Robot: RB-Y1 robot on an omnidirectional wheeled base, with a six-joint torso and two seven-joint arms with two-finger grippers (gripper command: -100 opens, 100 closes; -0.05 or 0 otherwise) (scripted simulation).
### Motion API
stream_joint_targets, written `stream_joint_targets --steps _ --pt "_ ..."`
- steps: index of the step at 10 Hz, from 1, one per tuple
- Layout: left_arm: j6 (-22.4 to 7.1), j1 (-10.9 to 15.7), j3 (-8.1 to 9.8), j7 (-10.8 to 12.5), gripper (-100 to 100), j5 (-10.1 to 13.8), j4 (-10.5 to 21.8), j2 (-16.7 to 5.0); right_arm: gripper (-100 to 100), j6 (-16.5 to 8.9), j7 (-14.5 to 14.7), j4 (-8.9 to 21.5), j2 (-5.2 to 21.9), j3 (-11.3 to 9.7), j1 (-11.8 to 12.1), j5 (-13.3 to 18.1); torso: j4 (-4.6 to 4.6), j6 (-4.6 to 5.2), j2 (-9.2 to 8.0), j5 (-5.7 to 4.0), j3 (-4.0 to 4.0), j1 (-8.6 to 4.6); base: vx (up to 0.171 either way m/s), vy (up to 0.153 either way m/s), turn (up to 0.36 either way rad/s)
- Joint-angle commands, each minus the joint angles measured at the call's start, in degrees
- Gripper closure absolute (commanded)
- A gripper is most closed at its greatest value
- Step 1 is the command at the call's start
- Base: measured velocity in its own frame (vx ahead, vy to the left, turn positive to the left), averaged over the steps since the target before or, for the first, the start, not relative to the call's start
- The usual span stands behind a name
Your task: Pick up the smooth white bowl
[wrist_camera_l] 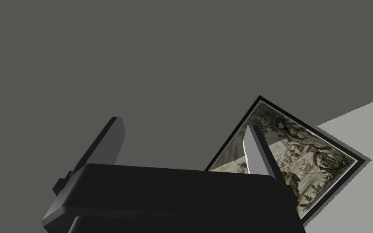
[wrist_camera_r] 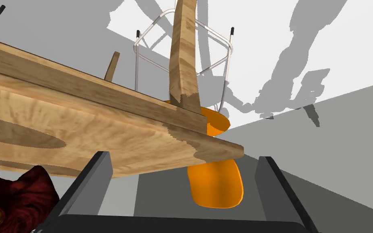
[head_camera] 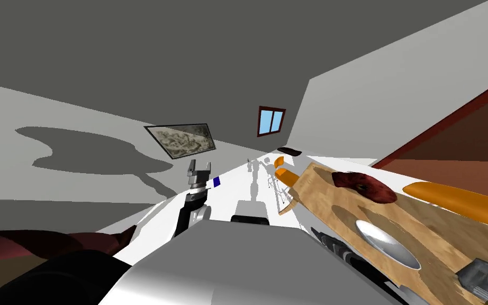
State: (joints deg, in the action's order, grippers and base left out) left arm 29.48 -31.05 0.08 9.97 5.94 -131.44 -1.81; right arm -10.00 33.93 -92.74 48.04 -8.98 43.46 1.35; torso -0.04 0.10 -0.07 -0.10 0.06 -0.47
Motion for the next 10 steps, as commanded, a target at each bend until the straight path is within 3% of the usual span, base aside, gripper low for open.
stream_joint_targets --steps 1,2,3,9,10 --pt "0.0 0.0 0.0 0.0 0 0.0 0.0 0.0 -100 -1.79 1.16 2.71 2.11 -0.67 0.27 -0.51 0.0 0.0 0.0 0.0 0.0 0.0 -0.043 -0.036 0.345" --pt "0.0 0.01 -0.01 0.0 0 0.0 0.0 0.0 -100 -3.25 2.07 4.15 3.82 -1.09 0.83 -0.88 0.0 -0.05 -0.01 0.01 0.0 0.0 -0.072 -0.047 0.432" --pt "0.0 0.01 0.0 0.0 0 0.0 0.0 0.0 -100 -3.25 2.07 4.38 3.82 -1.09 0.83 -0.88 -0.02 -0.03 -0.09 -0.01 0.05 -0.03 -0.057 -0.041 0.229" --pt "0.0 0.01 0.0 0.0 0 0.0 0.0 0.0 -100 -9.59 5.83 12.56 13.05 -3.57 4.01 -3.65 -0.07 0.03 -0.3 0.0 0.17 -0.05 -0.107 -0.037 0.37" --pt "0.0 0.01 0.01 0.0 0 0.0 0.0 -0.01 -100 -9.59 5.83 12.56 13.05 -3.57 4.01 -3.65 -0.07 0.01 -0.27 -0.01 0.16 -0.13 -0.076 -0.041 0.169"
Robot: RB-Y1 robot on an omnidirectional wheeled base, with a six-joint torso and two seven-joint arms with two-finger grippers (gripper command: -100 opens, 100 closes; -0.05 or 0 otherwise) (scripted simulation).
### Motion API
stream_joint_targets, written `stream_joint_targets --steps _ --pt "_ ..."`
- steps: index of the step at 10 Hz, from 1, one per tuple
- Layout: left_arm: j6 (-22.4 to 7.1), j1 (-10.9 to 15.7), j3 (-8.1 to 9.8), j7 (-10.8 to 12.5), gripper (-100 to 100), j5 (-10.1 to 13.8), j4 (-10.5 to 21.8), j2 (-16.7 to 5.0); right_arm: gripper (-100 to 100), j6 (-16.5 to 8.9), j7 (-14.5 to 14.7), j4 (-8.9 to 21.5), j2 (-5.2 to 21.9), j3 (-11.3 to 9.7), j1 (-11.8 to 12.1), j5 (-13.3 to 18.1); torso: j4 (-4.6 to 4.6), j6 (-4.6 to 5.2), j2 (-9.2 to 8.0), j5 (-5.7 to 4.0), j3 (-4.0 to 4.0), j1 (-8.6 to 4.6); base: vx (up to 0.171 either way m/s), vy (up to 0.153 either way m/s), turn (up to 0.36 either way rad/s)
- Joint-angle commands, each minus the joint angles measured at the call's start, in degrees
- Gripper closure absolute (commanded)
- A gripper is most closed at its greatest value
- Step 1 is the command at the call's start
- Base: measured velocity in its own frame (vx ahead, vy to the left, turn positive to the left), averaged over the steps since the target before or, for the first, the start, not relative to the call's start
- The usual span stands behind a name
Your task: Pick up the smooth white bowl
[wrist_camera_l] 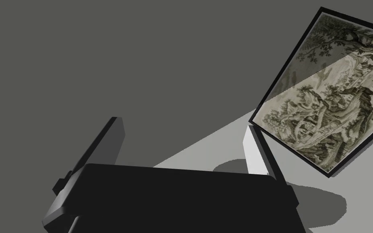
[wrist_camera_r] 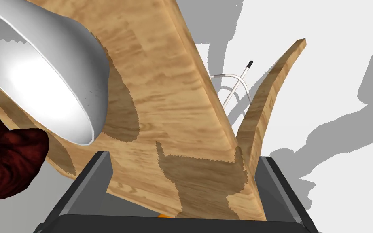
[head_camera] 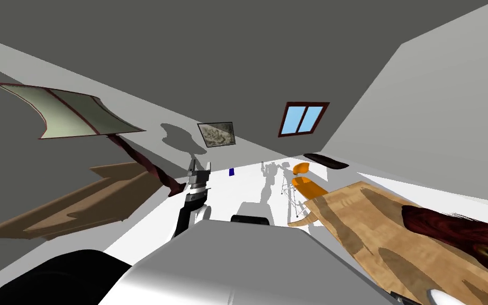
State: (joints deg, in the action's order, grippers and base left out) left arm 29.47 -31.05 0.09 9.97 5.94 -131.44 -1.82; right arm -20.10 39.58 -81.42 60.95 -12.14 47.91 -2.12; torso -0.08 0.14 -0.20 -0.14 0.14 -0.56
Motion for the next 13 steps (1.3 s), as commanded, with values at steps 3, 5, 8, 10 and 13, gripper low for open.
stream_joint_targets --steps 3,5,8,10,13 --pt "0.0 0.01 0.0 0.0 0 0.0 0.0 0.0 -100 -0.51 0.73 3.05 2.12 -1.27 0.29 -1.21 0.02 -0.03 0.04 0.02 -0.03 -0.03 -0.071 -0.043 0.181" --pt "0.0 0.0 0.0 0.0 0 0.0 0.0 0.0 -100 -1.08 1.08 4.65 3.26 -2.8 0.79 -2.64 0.03 -0.01 0.11 -0.01 -0.07 -0.08 -0.094 -0.1 0.215" --pt "0.0 -0.01 0.01 0.0 0 0.0 0.0 -0.01 0 -1.26 1.04 4.09 3.13 -3.42 0.77 -3.23 0.02 0.04 0.12 -0.08 -0.06 -0.25 -0.061 -0.093 0.1" --pt "0.0 -0.01 0.0 0.0 0 0.0 0.0 0.0 -100 -1.06 0.92 6.58 1.19 -3.78 -0.83 -1.86 0.07 0.01 0.32 0.0 -0.18 0.02 -0.013 -0.025 0.064" --pt "0.0 -0.02 0.01 0.0 0 0.0 0.0 0.0 100 -1.13 0.91 7.01 0.84 -3.89 -1.21 -1.64 0.09 0.03 0.38 0.02 -0.22 0.08 -0.004 -0.012 0.022"
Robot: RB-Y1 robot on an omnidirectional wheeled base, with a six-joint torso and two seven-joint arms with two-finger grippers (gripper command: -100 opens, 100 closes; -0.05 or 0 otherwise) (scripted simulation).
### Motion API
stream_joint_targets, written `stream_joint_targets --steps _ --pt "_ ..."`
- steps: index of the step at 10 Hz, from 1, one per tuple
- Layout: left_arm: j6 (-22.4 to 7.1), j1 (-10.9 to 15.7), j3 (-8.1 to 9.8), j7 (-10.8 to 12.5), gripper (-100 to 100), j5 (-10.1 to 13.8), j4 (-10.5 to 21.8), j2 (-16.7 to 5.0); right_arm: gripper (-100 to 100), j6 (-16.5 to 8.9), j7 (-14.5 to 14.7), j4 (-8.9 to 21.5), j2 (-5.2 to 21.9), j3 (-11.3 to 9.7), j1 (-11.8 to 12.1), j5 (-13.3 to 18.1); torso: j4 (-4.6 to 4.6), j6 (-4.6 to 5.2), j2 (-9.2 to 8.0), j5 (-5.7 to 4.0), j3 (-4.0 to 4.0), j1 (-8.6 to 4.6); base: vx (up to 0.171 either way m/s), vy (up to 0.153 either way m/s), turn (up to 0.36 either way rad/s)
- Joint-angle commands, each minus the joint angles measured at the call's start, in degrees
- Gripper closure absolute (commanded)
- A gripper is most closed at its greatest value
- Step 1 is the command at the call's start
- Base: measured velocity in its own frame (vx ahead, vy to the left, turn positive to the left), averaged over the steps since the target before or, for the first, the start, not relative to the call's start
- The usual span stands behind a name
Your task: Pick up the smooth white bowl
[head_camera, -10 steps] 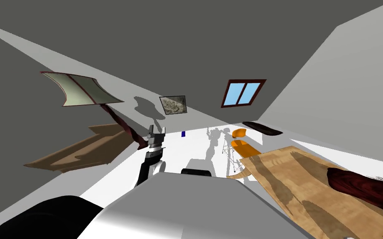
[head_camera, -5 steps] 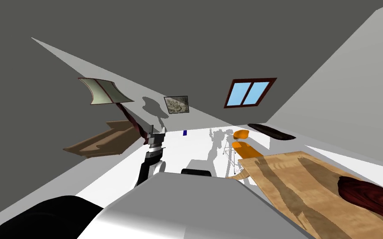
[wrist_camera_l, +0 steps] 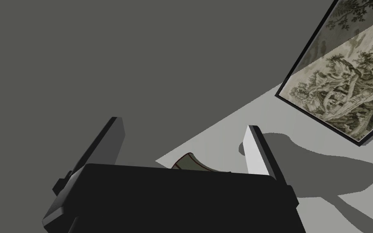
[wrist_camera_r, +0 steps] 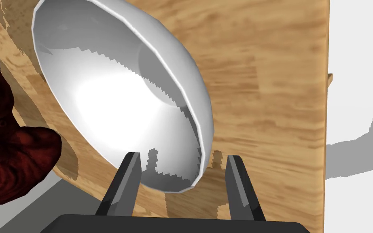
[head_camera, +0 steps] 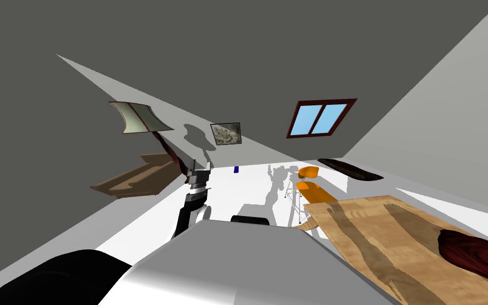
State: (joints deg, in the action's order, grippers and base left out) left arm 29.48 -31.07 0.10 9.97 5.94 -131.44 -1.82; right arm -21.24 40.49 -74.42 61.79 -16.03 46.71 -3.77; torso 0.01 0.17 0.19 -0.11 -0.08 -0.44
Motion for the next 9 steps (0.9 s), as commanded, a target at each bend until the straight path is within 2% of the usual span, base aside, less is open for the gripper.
stream_joint_targets --steps 1,4,5,6,7,8,9 --pt "0.0 0.0 0.0 0.0 0 0.0 0.0 0.0 100 0.0 0.0 0.0 0.0 0.0 0.0 0.0 0.0 0.0 0.0 0.0 0.0 0.0 0.0 0.0 0.0" --pt "0.0 0.0 0.0 0.0 0 0.0 0.0 0.0 100 0.02 -0.08 -0.01 -0.04 0.02 -0.01 -0.05 0.02 -0.03 0.02 0.01 -0.02 0.0 0.0 0.0 0.0" --pt "0.0 0.0 0.0 0.0 0 0.0 0.0 0.0 0 0.03 -0.08 -0.01 -0.04 0.02 -0.01 -0.05 0.03 -0.04 0.03 0.01 -0.03 0.01 0.0 0.0 0.0" --pt "0.0 0.0 0.0 0.0 0 0.0 0.0 0.0 100 -0.03 0.08 -1.83 1.45 0.32 1.29 -0.99 0.03 -0.04 0.03 0.02 -0.03 0.01 0.014 0.021 -0.092" --pt "0.0 -0.01 0.0 0.0 0 0.0 0.0 0.0 100 -0.08 0.12 -2.54 2.01 0.43 1.75 -1.38 0.05 0.01 0.06 0.05 -0.05 0.11 0.016 0.029 -0.082" --pt "0.0 0.0 0.0 0.0 0 0.0 0.0 0.0 100 0.06 0.11 -1.72 1.55 0.21 1.15 -1.17 0.06 -0.03 0.08 0.06 -0.07 0.17 0.005 0.013 -0.013" --pt "0.0 0.0 0.0 0.0 0 0.0 0.0 0.0 0 0.0 0.12 -1.85 1.61 0.21 1.22 -1.24 0.05 -0.05 0.07 0.05 -0.06 0.11 0.0 0.0 0.0"
